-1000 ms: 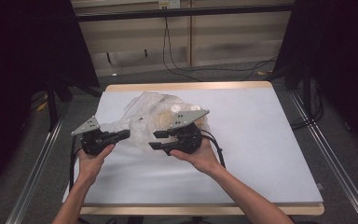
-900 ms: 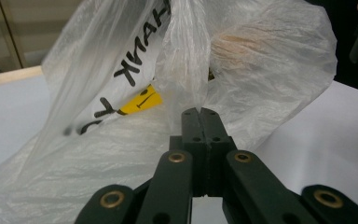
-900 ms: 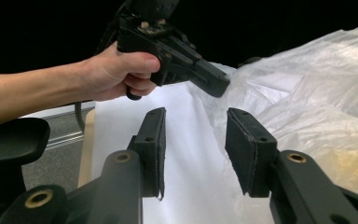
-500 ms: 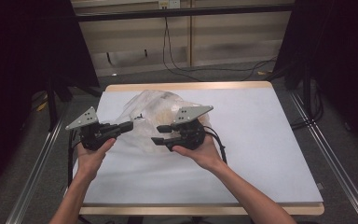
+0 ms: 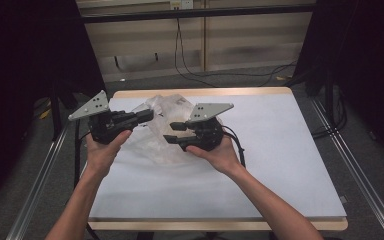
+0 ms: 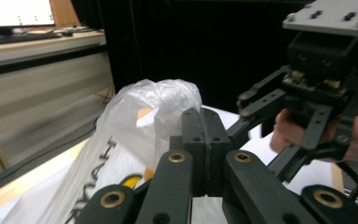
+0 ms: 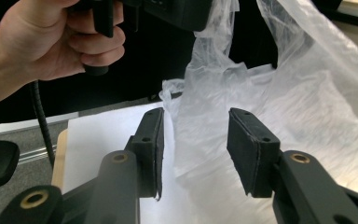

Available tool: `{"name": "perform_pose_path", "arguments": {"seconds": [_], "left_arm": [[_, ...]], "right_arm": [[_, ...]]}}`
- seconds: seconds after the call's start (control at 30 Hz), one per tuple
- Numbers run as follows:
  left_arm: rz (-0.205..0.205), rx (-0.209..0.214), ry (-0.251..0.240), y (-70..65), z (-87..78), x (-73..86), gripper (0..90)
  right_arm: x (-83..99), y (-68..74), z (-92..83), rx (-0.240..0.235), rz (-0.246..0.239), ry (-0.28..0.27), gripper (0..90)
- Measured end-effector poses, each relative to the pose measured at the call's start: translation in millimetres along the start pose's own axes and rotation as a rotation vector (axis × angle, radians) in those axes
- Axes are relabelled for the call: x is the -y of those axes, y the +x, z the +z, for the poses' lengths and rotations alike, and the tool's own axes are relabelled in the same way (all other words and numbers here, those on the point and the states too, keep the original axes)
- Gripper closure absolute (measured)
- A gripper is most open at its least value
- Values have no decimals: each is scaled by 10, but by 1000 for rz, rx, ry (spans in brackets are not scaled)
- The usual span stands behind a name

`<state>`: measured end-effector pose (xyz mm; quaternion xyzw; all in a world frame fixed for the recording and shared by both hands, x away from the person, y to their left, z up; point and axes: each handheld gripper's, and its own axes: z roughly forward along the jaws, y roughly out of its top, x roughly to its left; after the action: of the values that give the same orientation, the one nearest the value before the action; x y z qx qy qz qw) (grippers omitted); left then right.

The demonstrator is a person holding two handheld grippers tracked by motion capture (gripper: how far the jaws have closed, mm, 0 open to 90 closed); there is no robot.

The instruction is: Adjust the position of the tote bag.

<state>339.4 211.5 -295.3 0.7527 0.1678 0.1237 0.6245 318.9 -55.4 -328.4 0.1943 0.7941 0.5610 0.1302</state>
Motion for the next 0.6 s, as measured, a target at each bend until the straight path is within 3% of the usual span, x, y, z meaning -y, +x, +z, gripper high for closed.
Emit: {"name": "perform_pose_path", "arguments": {"seconds": [0.13, 0.2, 0.33, 0.5, 0.6], "left_arm": [[5, 21, -8, -43, 65, -87, 900], [20, 25, 1, -62, 109, -139, 900], [12, 49, -16, -89, 210, -218, 900], [20, 64, -13, -121, 275, -271, 900], [21, 66, -12, -141, 306, -301, 900]], "right_arm": [[-55, -26, 10, 9, -2, -3, 554], [-89, -57, 37, 13, 5, -9, 508], [-123, -71, 81, 20, 9, -15, 429], [-140, -78, 137, 40, 6, -1, 416], [-149, -82, 171, 38, 8, -3, 453]]}}
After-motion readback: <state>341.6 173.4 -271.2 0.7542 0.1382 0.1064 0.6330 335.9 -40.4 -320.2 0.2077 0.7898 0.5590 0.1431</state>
